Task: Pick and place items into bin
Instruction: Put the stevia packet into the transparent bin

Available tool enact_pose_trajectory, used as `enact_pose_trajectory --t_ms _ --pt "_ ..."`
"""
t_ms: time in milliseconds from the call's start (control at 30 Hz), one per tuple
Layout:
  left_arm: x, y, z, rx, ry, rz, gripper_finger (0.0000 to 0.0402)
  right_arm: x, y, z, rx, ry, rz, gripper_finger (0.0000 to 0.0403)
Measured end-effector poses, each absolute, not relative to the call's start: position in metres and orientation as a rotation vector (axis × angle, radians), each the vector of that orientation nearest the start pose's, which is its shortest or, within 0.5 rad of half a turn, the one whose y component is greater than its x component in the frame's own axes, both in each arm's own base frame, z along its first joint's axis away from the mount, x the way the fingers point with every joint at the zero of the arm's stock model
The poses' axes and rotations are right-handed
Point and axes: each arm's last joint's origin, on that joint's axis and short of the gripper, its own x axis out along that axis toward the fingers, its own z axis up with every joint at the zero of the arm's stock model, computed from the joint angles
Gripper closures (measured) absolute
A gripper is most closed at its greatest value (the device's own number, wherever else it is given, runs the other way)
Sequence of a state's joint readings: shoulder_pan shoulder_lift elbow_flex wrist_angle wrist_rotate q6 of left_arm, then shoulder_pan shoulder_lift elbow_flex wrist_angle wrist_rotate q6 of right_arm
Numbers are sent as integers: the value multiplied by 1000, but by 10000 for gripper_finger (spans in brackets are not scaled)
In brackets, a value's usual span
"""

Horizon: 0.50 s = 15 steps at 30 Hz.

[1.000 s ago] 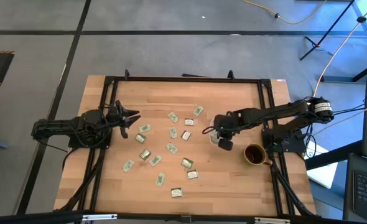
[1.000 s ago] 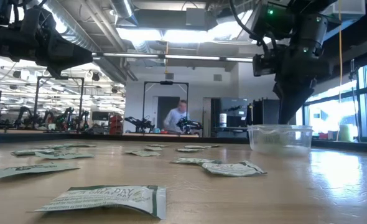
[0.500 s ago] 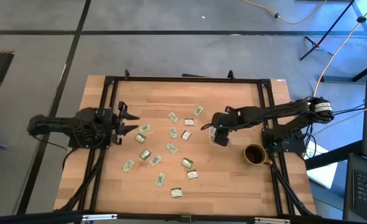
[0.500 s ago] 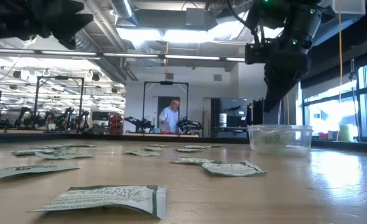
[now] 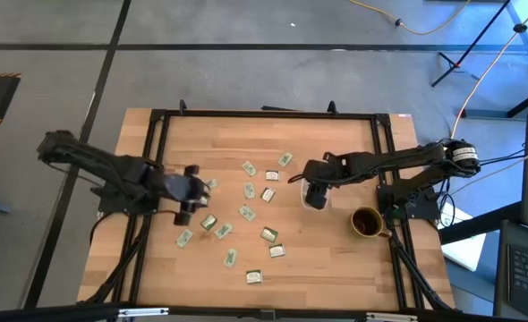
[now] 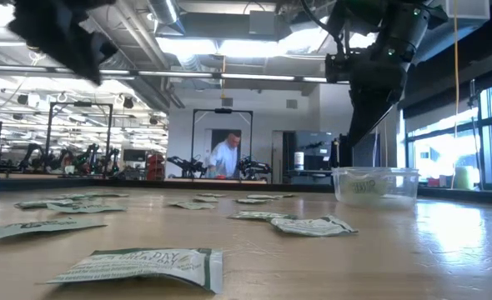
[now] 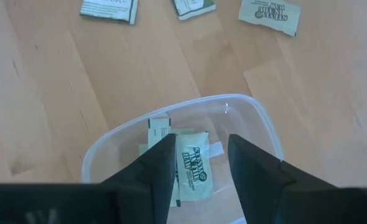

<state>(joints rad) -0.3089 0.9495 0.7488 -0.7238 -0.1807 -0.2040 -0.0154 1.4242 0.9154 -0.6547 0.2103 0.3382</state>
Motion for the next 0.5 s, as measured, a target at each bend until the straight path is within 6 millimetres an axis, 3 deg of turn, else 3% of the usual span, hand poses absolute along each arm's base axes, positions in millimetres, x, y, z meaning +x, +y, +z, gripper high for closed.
enact_pose_trajectory --t_ms 233,500 --pt "182 -86 218 26 1215 -54 277 262 -10 209 184 1113 -392 254" --pt "180 -124 184 37 1377 -2 288 262 -10 209 182 1114 -391 253"
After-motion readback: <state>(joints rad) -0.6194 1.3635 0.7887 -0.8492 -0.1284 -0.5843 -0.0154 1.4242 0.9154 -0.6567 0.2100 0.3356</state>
